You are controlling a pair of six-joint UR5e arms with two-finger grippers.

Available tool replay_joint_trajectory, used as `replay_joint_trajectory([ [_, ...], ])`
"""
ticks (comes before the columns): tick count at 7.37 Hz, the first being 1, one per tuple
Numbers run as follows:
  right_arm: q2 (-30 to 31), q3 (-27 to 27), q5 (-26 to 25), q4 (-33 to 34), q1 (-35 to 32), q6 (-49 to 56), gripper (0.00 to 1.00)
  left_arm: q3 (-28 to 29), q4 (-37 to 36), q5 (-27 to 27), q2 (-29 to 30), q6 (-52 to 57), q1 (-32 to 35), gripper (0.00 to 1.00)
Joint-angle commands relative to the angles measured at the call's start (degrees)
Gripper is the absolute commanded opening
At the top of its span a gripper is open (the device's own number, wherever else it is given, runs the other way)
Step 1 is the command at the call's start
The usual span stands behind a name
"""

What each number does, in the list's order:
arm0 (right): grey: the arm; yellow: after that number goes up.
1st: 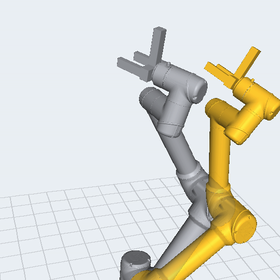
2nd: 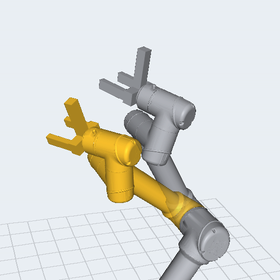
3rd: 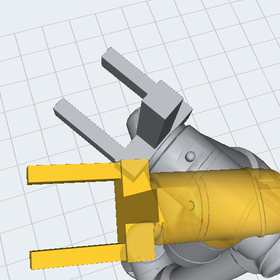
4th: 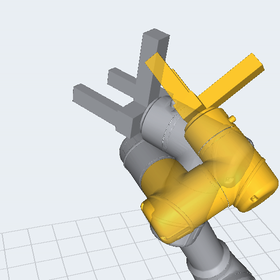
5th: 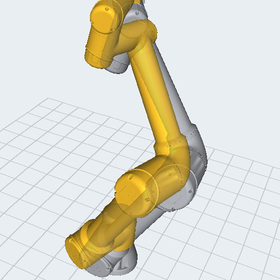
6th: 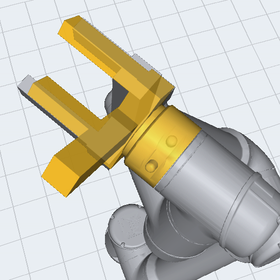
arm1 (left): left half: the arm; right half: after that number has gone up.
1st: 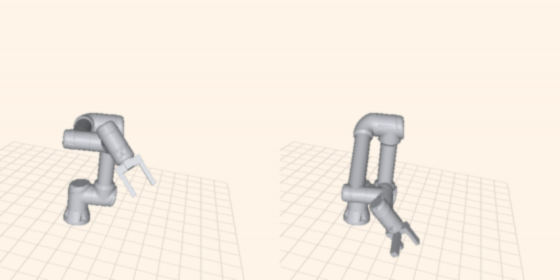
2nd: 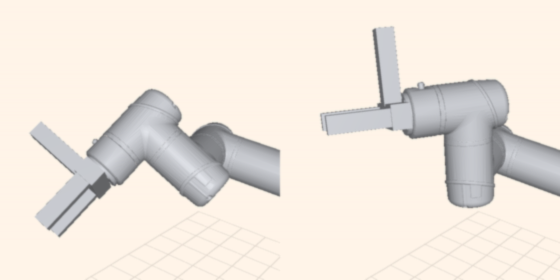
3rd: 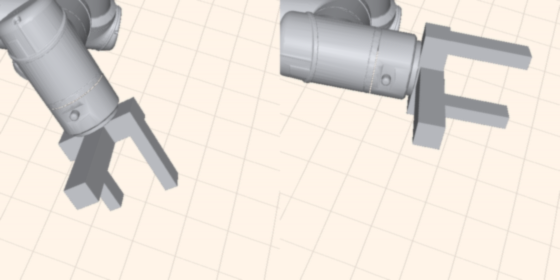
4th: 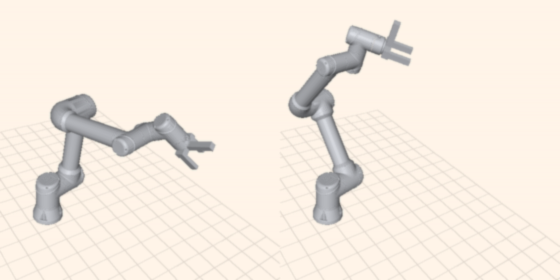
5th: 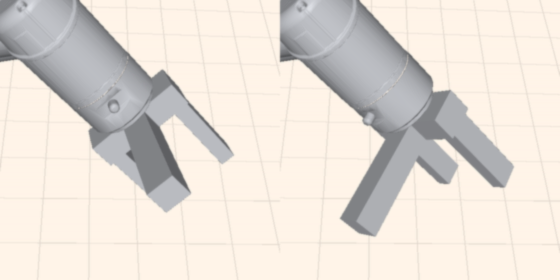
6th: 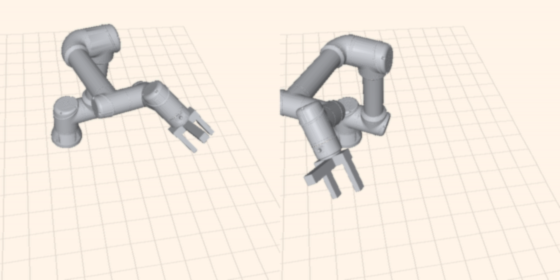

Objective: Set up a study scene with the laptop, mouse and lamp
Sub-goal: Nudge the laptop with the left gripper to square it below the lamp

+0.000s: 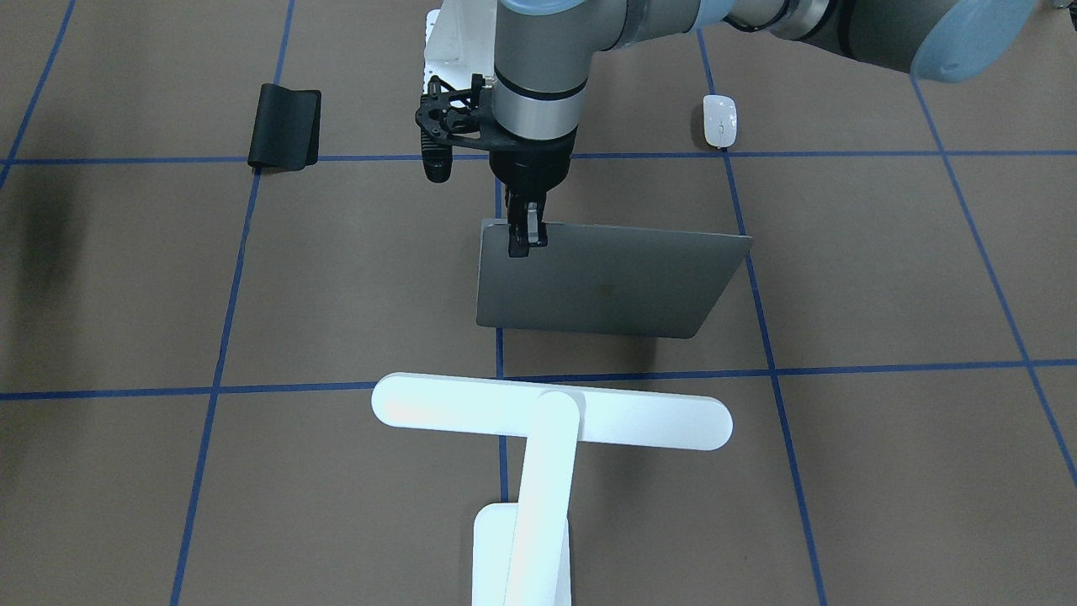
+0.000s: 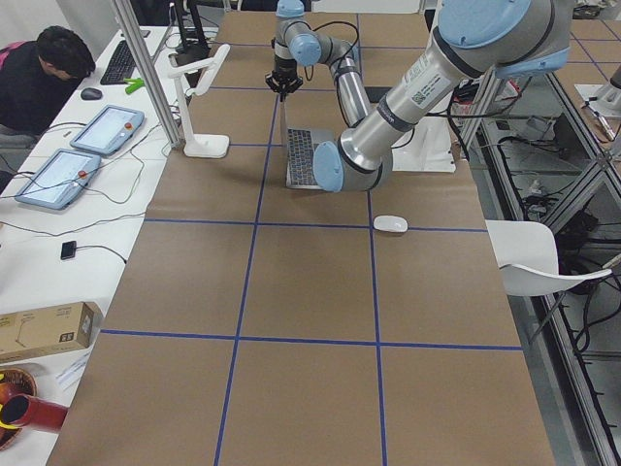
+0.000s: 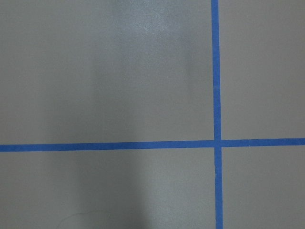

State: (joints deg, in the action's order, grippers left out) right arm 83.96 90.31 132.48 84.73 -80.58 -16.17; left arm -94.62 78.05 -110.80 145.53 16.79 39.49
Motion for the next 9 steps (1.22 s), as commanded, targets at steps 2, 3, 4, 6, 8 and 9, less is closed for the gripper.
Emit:
replay_joint_trajectory([
  [2,-0.3,0.0,0.0,0.0,0.0,0.0,1.00,0.0,0.9,0.2,0.2,2.7,-0.1,0.00],
  [3,-0.4,-0.1,0.0,0.2,0.0,0.0,1.00,0.1,1.0,0.4,0.5,4.8,0.1,0.00],
  [4,-0.4,-0.3,0.0,0.4,0.0,0.0,1.00,0.4,1.0,0.4,1.2,4.7,0.2,0.00],
  [6,-0.2,-0.6,-0.3,0.4,0.0,0.0,1.00,0.8,1.0,0.5,1.8,4.9,0.8,0.00],
  [8,-0.2,-0.3,-0.3,0.4,0.0,0.0,1.00,2.1,2.3,0.5,1.8,5.4,2.3,0.00],
  [9,-0.3,-0.3,-0.4,0.4,0.0,0.0,1.00,4.0,4.8,0.5,1.8,5.5,2.5,0.00],
])
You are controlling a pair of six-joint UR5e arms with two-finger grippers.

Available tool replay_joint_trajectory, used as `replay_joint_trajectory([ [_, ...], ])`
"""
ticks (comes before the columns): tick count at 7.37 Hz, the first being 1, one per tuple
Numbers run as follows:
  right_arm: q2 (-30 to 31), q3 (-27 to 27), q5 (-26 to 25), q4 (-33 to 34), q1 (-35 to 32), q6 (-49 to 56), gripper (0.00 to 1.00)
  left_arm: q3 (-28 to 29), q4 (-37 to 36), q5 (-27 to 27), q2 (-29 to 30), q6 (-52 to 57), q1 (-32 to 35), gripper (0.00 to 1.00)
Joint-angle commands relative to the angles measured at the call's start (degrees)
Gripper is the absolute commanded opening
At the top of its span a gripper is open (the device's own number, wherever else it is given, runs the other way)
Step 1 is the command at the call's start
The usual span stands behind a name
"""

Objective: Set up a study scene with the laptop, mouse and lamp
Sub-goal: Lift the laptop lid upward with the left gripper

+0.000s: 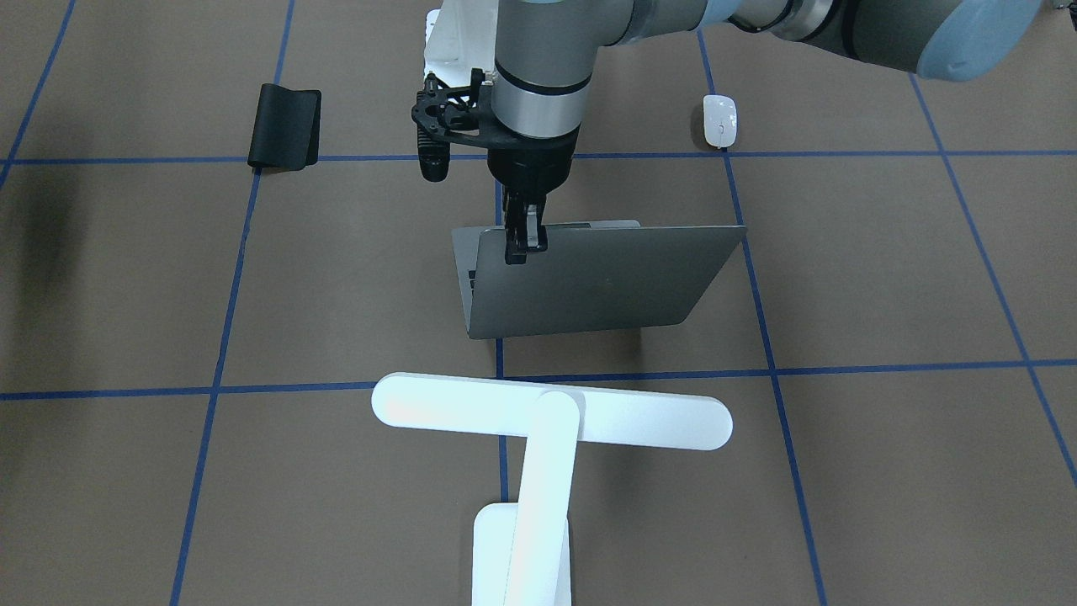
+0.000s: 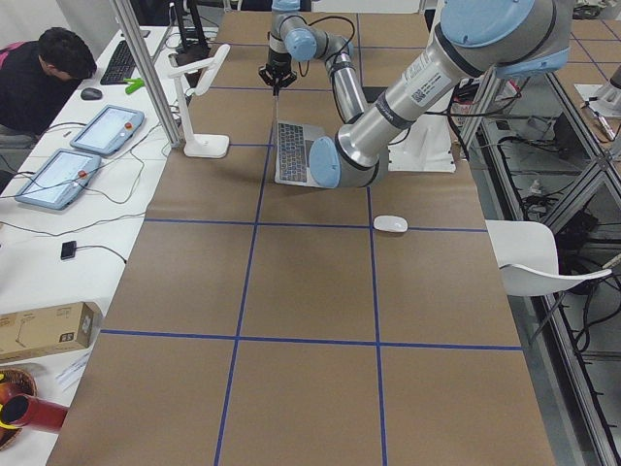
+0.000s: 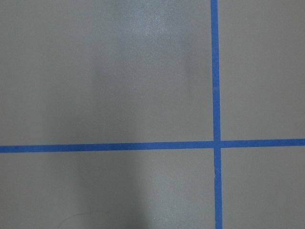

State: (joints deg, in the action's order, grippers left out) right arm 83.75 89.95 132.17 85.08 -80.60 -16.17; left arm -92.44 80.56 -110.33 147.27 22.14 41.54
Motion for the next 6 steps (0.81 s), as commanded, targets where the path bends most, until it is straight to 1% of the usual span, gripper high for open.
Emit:
replay_joint_trajectory([
  [1,-0.1,0.0,-0.1,0.0,0.0,0.0,1.00,2.1,2.6,0.0,0.0,0.3,0.6,0.00],
  [2,-0.2,0.0,-0.1,0.0,0.0,0.0,1.00,2.2,2.6,0.1,0.0,0.7,0.6,0.00],
  [3,-0.2,-0.1,-0.1,0.0,0.0,0.0,1.00,2.4,2.6,1.7,0.2,3.1,0.6,0.00],
  [6,-0.2,-0.1,-0.1,0.0,0.0,0.1,1.00,3.2,2.9,2.1,0.6,1.9,0.6,0.00],
])
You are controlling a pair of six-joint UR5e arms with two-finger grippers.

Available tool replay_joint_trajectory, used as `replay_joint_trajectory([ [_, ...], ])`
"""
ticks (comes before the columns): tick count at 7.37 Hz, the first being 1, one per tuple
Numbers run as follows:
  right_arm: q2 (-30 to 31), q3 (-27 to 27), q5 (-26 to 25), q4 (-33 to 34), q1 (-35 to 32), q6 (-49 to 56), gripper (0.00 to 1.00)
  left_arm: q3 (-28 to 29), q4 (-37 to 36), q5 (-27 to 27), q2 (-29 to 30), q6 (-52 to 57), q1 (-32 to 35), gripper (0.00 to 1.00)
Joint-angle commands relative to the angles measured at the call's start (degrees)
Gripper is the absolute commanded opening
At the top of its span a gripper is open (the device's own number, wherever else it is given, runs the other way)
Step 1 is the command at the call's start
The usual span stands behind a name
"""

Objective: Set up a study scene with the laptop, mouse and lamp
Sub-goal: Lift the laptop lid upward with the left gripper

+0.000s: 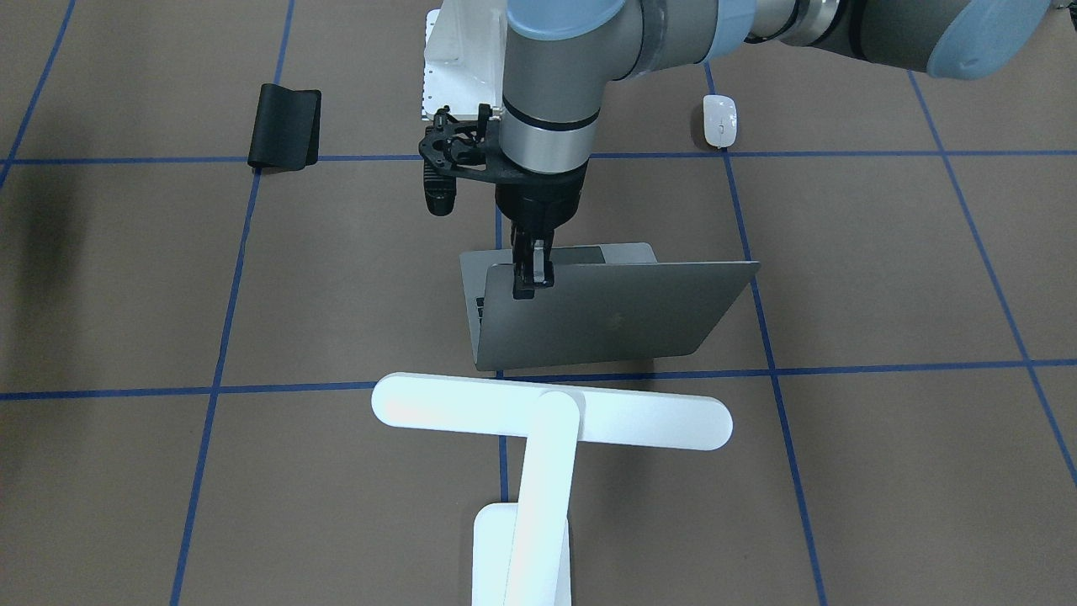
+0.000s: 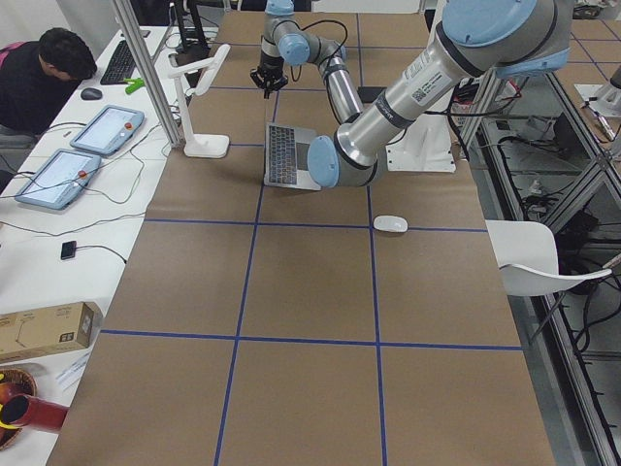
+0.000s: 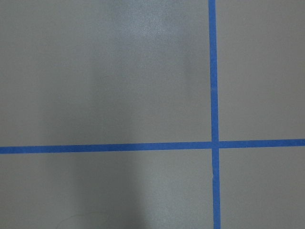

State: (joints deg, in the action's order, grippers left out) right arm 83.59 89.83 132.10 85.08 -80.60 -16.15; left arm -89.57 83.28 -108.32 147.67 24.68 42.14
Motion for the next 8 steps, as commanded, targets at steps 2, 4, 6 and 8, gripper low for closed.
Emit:
replay_joint_trajectory([
  [2,0.0,-0.1,-0.1,-0.1,0.0,0.1,1.00,1.8,2.3,0.1,-0.2,-1.5,0.0,0.00],
  [4,-0.1,0.0,-0.1,-0.3,0.0,0.1,1.00,2.3,2.9,0.1,-0.3,-1.6,0.0,0.00],
  [6,-0.1,0.0,-0.1,-0.3,0.0,0.1,1.00,2.7,4.6,0.1,-1.3,-4.2,-0.4,0.00],
  [8,-0.2,0.0,-0.1,-0.4,0.0,0.1,1.00,4.7,9.4,0.1,-1.9,-5.5,-0.6,0.00],
])
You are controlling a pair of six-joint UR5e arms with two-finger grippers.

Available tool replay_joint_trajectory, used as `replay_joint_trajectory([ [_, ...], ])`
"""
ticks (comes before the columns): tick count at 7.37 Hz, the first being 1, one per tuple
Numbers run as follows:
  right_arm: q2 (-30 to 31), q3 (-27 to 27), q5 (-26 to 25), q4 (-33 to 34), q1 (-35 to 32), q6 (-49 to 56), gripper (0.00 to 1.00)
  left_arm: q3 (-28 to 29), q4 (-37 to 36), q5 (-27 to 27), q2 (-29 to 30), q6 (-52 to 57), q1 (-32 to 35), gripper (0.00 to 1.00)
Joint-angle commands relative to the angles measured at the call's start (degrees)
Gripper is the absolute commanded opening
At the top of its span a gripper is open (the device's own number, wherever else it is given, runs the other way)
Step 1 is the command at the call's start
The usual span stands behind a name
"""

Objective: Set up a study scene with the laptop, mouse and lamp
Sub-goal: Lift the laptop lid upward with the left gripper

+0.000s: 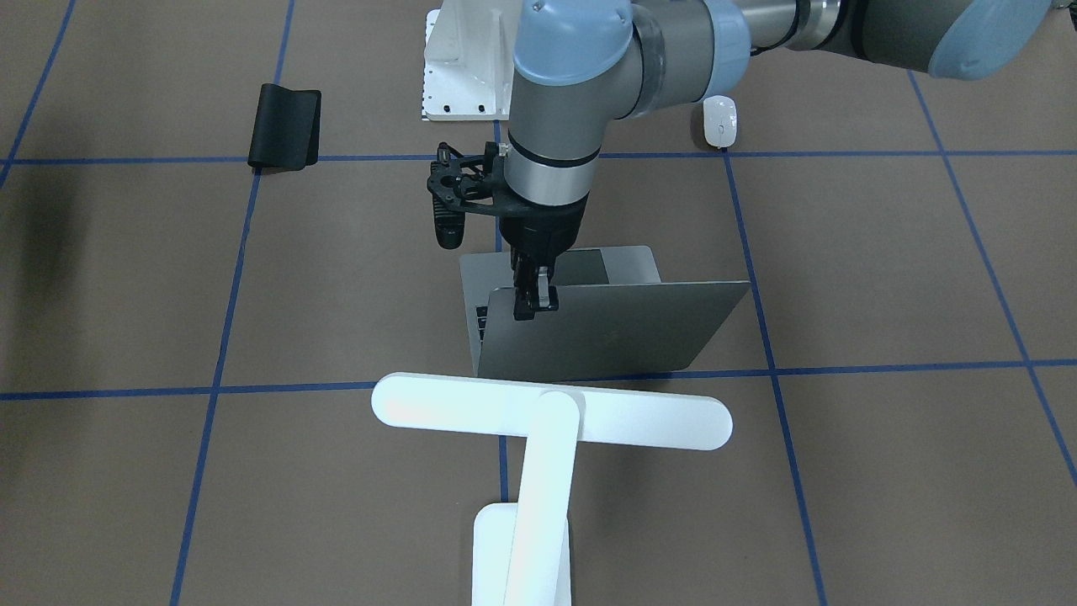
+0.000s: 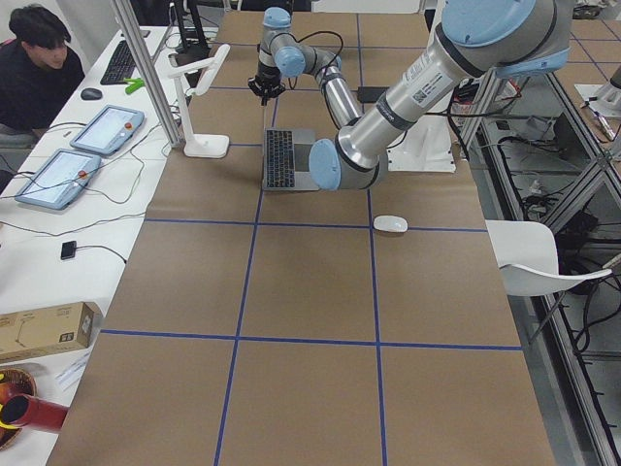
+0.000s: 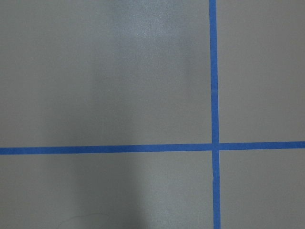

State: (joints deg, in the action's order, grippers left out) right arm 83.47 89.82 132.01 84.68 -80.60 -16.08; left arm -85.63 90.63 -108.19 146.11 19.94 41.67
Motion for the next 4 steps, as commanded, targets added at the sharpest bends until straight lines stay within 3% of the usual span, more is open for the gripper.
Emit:
replay_joint_trajectory([
  [1,0.0,0.2,0.0,0.0,0.0,0.0,1.00,0.6,1.9,0.0,-0.4,-0.9,-0.1,0.00],
  [2,0.0,0.2,0.0,0.0,0.0,0.0,1.00,0.4,1.6,0.0,-0.4,-1.0,0.0,0.00],
  [3,0.0,0.3,0.0,0.0,0.0,0.0,1.00,0.3,1.4,0.0,-0.4,-1.0,0.0,0.14],
  [4,0.0,0.3,0.0,0.0,0.0,0.0,1.00,0.3,1.4,0.0,-0.4,-1.0,-0.1,0.20],
])
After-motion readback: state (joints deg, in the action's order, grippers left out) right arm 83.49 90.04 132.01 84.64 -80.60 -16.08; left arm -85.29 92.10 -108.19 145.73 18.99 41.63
